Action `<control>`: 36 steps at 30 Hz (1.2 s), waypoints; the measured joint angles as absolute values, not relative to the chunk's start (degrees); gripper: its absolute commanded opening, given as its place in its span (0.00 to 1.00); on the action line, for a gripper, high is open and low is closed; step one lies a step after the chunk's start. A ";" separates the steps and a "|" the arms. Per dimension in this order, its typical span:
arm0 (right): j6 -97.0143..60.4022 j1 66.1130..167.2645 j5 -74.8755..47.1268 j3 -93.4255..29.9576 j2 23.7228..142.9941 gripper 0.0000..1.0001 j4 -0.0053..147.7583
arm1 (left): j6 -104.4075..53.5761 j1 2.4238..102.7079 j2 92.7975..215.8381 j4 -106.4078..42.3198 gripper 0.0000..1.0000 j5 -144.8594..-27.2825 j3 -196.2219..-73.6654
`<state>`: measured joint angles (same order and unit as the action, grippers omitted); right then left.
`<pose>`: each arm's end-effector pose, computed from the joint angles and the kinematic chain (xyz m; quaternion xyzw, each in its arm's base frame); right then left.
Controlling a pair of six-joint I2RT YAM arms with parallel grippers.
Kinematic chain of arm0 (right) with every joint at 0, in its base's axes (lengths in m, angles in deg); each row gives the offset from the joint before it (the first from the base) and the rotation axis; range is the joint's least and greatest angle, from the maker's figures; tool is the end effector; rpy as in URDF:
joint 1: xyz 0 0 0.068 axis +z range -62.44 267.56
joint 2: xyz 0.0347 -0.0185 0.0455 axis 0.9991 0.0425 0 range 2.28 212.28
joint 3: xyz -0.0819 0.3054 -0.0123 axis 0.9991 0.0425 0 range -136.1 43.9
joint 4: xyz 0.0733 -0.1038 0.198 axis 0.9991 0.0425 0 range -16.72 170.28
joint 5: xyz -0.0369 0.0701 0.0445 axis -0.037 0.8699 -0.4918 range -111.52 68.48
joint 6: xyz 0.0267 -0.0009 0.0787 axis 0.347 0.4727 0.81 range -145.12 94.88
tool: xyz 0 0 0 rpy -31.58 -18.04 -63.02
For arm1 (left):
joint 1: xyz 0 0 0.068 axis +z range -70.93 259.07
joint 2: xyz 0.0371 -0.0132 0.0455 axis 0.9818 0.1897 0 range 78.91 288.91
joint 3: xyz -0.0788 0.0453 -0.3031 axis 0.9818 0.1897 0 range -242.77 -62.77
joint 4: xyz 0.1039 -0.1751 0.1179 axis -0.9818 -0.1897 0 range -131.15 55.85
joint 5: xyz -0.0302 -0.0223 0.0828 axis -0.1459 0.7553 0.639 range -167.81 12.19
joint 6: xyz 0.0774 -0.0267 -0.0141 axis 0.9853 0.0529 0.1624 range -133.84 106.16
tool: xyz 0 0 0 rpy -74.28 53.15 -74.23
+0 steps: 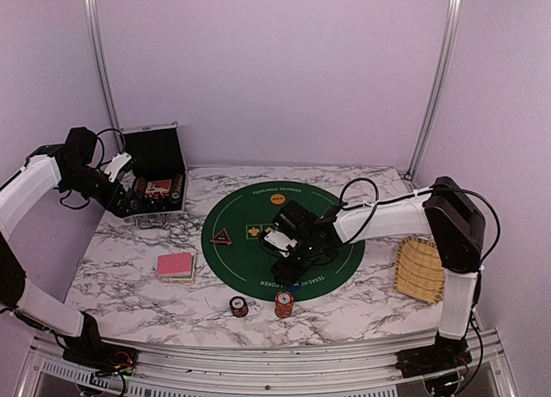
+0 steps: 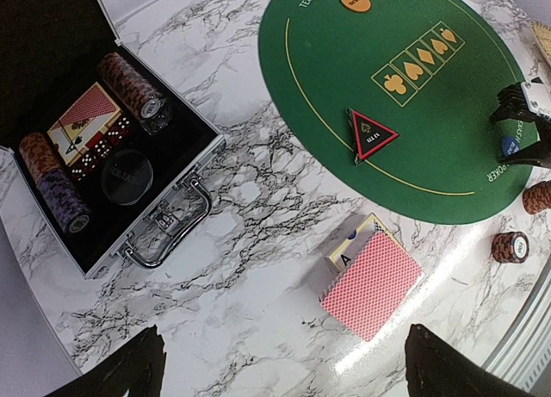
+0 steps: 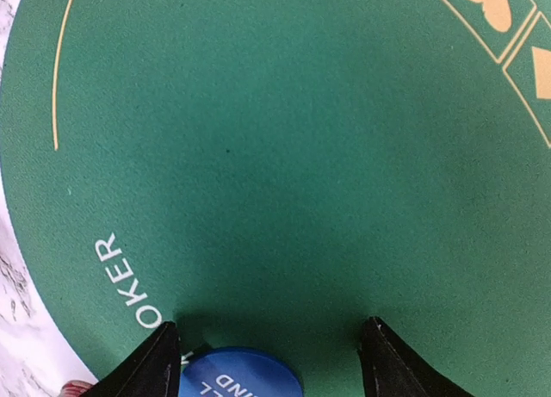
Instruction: Distribute texas hold em gaming equipment
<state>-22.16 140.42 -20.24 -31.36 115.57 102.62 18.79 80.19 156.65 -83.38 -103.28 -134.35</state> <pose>0.2440 0.3248 0.1756 -0.4155 0.8881 0.1015 0.1682 0.2563 -0.0261 0.3368 0.3159 0.8785 -0.1172 0.3387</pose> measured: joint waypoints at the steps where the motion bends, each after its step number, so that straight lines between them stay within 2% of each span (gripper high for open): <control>1: -22.16 140.44 -20.56 -30.93 115.25 0.70 102.62 | 18.79 80.19 156.65 -83.38 0.99 -103.28 -134.37; 12: -21.72 140.44 -24.56 -26.07 111.38 0.68 103.41 | 18.79 80.17 156.65 -83.47 0.99 -103.28 -135.22; 23: -20.61 139.33 -27.62 -22.36 108.05 0.51 104.39 | 18.83 80.19 156.65 -83.49 0.99 -103.26 -135.26; 25: -20.41 138.65 -27.93 -21.62 107.29 0.51 104.55 | 18.87 80.17 156.65 -83.49 0.99 -103.26 -135.26; 31: -20.39 137.89 -27.17 -21.09 105.93 0.64 104.83 | 19.05 80.17 156.65 -83.49 0.99 -103.26 -135.26; 36: -20.43 138.50 -25.90 -22.69 106.83 0.63 104.85 | 19.05 80.17 156.65 -83.49 0.99 -103.26 -135.33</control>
<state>-20.43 138.50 -25.90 -22.69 106.83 104.85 19.05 80.17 156.65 -83.49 -103.26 -135.33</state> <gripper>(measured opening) 0.647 0.989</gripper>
